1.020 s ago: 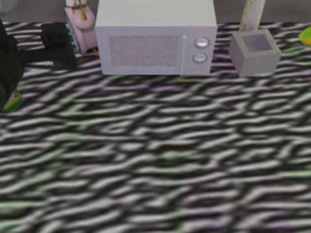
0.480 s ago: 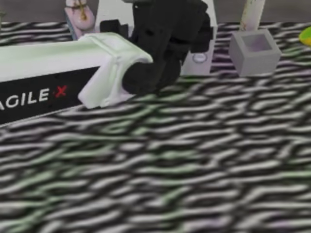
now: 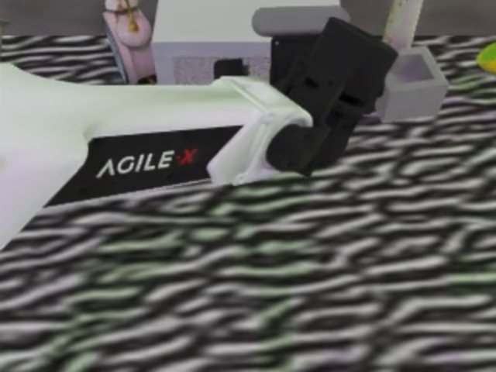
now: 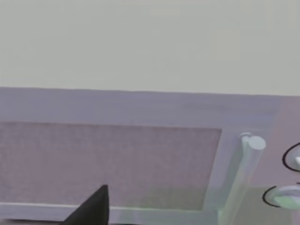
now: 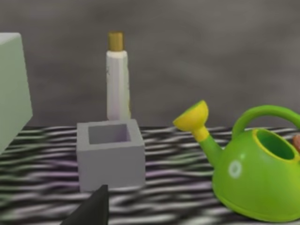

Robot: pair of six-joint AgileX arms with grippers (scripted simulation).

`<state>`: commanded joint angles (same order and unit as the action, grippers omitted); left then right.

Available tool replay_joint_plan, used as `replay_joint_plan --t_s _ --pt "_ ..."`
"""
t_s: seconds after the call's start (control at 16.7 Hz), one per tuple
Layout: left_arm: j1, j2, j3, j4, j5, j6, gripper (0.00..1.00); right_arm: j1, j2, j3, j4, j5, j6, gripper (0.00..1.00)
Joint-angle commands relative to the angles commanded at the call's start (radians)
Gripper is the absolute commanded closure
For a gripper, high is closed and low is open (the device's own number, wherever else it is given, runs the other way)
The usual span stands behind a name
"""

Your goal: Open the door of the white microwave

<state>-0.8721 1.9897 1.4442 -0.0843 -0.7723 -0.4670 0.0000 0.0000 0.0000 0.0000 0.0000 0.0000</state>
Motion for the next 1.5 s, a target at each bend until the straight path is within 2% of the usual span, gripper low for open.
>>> replay_joint_plan --t_s 0.24,0.66,0.9,1.5 --pt "0.012 0.015 0.013 0.01 0.01 0.01 0.0 0.0 0.0 0.0 0.0 0.0 0.0 0.0" --pt "0.115 0.216 0.181 0.092 0.098 0.088 0.0 0.0 0.0 0.0 0.0 0.0 0.0 0.0" --pt "0.117 0.218 0.183 0.094 0.1 0.089 0.0 0.0 0.0 0.0 0.0 0.0 0.0 0.0" --pt "0.117 0.218 0.183 0.094 0.1 0.089 0.75 0.0 0.0 0.0 0.0 0.0 0.0 0.0"
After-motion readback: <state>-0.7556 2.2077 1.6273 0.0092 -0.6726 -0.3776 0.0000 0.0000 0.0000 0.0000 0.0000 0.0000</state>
